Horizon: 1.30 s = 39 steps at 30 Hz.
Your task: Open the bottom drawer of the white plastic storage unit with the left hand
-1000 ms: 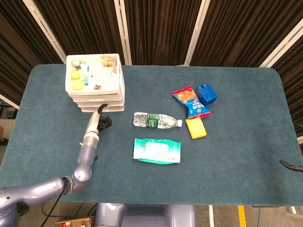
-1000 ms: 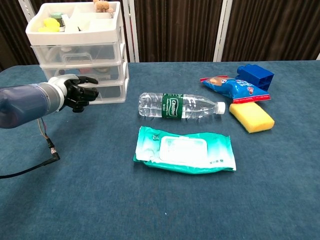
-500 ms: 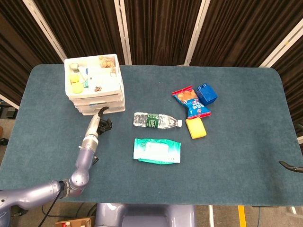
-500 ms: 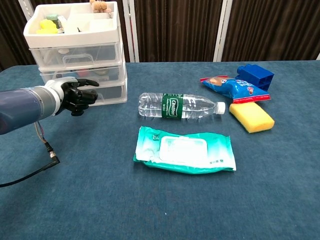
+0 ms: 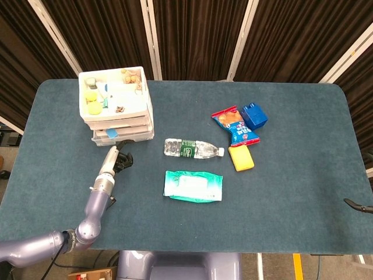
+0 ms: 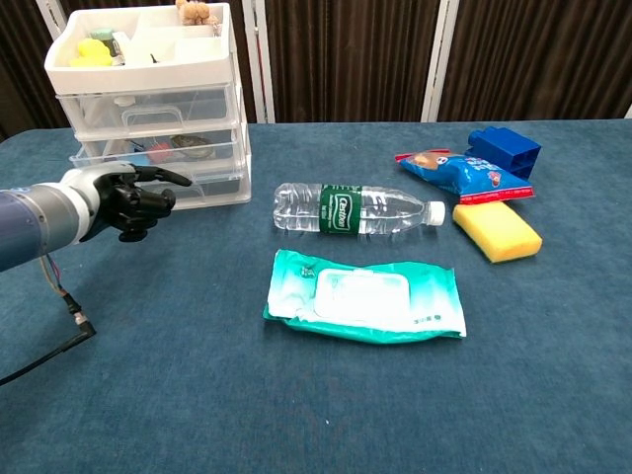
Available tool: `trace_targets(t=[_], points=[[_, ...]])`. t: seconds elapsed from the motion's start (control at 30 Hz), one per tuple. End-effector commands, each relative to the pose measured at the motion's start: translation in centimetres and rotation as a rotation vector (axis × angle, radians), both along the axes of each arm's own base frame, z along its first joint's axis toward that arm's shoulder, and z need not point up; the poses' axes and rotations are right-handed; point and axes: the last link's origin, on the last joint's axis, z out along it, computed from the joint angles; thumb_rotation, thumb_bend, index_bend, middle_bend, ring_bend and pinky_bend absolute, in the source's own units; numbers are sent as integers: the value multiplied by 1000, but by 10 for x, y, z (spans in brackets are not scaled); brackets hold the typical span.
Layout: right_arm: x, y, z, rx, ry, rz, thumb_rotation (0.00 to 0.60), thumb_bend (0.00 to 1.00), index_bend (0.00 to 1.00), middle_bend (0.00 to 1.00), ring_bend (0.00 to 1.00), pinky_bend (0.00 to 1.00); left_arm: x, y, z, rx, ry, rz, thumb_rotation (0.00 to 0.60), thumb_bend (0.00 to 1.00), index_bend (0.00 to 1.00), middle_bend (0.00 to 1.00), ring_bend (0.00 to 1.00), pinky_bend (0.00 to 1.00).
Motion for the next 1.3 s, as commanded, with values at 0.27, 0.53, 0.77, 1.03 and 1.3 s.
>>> trace_targets(t=[0.27,0.53,0.77,1.03,1.3], points=[[1,1,-1,0,-2,1,600,123,0,0,0,0,-22,-25,18,-28,289,-176,600,643,126,947,908,894],[2,2,-2,-1,3,4,600,124,0,0,0,0,-8,-27,44,101,587,-379,600,633,141,961,921,895],[1,2,-2,-2,4,1,600,123,0,0,0,0,12,-17,56,163,671,-406,600,647,156,967,925,902],[1,2,-1,-1,4,-1,600,124,0,0,0,0,20,0,59,68,705,-298,600,667,239,987,945,913],[1,2,-2,-1,4,0,600,124,0,0,0,0,18,9,56,43,718,-240,600,672,229,987,945,913]])
